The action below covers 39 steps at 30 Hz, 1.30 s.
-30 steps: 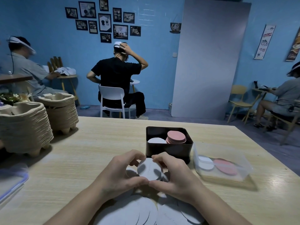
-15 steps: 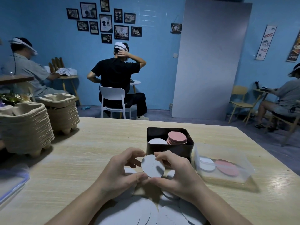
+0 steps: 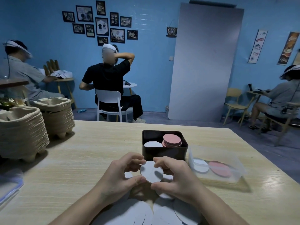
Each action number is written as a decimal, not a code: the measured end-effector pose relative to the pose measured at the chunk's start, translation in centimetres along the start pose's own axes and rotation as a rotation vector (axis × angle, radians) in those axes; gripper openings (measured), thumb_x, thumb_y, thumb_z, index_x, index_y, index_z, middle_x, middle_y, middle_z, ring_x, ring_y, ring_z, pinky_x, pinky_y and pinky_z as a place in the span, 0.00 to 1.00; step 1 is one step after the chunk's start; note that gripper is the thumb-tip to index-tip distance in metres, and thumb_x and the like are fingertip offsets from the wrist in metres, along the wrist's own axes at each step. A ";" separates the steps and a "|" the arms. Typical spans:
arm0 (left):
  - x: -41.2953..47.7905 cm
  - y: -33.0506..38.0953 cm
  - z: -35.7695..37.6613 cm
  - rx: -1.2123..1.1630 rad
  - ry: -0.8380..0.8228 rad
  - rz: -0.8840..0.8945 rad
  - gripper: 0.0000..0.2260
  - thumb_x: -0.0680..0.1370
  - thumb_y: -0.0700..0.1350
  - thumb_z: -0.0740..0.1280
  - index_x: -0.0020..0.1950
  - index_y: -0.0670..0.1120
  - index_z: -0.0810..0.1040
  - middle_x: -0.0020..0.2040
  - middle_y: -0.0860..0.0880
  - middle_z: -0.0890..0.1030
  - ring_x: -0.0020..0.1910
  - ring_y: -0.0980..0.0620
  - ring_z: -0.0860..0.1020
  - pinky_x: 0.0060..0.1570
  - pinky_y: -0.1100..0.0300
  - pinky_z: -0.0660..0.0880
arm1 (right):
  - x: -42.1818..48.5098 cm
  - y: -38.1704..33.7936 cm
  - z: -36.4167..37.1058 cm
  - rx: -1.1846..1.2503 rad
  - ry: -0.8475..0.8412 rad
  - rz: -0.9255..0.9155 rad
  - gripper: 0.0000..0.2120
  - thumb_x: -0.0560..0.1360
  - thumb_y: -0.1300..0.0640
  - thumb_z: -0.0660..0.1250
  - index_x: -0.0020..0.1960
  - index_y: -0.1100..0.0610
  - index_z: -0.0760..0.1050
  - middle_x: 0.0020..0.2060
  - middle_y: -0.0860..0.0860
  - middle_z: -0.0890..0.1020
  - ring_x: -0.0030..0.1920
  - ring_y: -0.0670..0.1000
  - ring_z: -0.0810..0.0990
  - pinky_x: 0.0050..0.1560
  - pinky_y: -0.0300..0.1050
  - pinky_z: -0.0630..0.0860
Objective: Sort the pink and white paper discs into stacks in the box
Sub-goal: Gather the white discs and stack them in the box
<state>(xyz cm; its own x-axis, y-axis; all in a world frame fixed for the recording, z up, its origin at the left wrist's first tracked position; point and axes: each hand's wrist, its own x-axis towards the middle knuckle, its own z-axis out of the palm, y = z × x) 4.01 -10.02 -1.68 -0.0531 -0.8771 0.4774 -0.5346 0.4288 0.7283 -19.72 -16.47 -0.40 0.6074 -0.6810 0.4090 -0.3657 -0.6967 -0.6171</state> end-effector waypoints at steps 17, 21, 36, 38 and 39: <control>1.7 2.0 4.0 0.238 -0.274 0.021 0.24 0.72 0.58 0.75 0.66 0.59 0.72 0.58 0.62 0.80 0.62 0.65 0.76 0.62 0.60 0.75 | -4.8 2.2 -5.0 -0.083 0.056 0.116 0.21 0.65 0.36 0.75 0.53 0.41 0.74 0.61 0.36 0.78 0.60 0.38 0.76 0.52 0.32 0.77; 1.4 2.8 3.9 0.376 -0.326 0.030 0.32 0.66 0.65 0.76 0.66 0.62 0.68 0.56 0.65 0.77 0.58 0.63 0.74 0.58 0.61 0.74 | -4.9 2.4 -4.7 -0.020 0.062 0.142 0.20 0.66 0.39 0.78 0.52 0.44 0.75 0.57 0.37 0.80 0.56 0.44 0.79 0.49 0.40 0.81; 1.2 1.5 2.7 0.314 -0.311 -0.033 0.32 0.65 0.58 0.75 0.67 0.64 0.66 0.53 0.63 0.77 0.55 0.60 0.76 0.57 0.60 0.74 | -5.1 3.0 -4.3 -0.052 0.032 0.145 0.18 0.67 0.44 0.79 0.52 0.42 0.74 0.58 0.36 0.79 0.58 0.46 0.79 0.51 0.43 0.81; 0.9 1.4 2.2 0.294 -0.301 -0.042 0.32 0.65 0.57 0.74 0.66 0.65 0.66 0.54 0.63 0.77 0.54 0.61 0.76 0.56 0.61 0.74 | -5.0 3.0 -4.2 -0.051 0.032 0.142 0.18 0.67 0.44 0.79 0.52 0.42 0.75 0.58 0.33 0.78 0.58 0.45 0.79 0.50 0.43 0.81; 0.8 1.3 2.1 0.282 -0.298 -0.046 0.32 0.66 0.56 0.74 0.66 0.66 0.66 0.55 0.63 0.77 0.50 0.62 0.77 0.55 0.63 0.75 | -5.0 2.9 -4.1 -0.049 0.034 0.143 0.18 0.67 0.44 0.79 0.52 0.43 0.75 0.58 0.32 0.78 0.58 0.45 0.79 0.50 0.42 0.81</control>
<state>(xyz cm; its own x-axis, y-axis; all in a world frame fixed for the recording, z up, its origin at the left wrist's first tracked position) 1.50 -10.61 -1.34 -0.2433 -0.9359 0.2546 -0.7502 0.3480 0.5623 -26.76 -16.04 -1.50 0.5222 -0.7811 0.3423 -0.4813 -0.6013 -0.6378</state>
